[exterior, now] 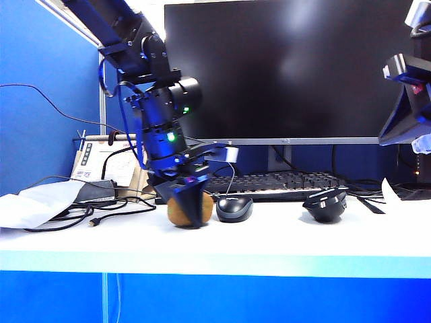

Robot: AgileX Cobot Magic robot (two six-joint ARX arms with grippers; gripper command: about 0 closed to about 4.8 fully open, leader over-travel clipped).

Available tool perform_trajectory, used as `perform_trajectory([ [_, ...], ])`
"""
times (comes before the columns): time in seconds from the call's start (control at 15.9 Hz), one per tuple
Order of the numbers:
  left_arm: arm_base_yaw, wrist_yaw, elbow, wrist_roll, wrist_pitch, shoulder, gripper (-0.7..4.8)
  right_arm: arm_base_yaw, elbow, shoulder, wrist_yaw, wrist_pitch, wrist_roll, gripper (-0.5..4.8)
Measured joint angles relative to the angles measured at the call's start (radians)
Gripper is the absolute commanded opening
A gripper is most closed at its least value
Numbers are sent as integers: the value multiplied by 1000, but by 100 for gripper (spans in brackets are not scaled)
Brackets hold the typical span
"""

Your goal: Pick up the kiwi and place it near the upside-down mouse.

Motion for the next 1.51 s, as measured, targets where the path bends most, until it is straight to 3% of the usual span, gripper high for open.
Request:
perform_trajectory([
  [0.06,-9,0,0,-22,0,0,107,0,0,0,0,0,0,238],
  [0.38,-89,4,0,-71,23,-89,18,0,0,-2,9,19,-1,238],
  [0.69,-212,27,25,-106,185,-130,-6,-2,0,-104,173,-14,-47,238],
  [0.82,-232,58,26,-165,284,-126,-6,-13,0,-191,176,-49,-50,238],
  [1.01,-254,115,84,-223,298,-37,-6,-23,1,-322,176,-88,-50,238],
  [1.26,-325,122,149,-240,287,66,-6,-24,2,-449,140,-158,-49,238],
  [1.51,-303,96,150,-240,262,98,-6,-24,1,-443,90,-172,-46,238],
])
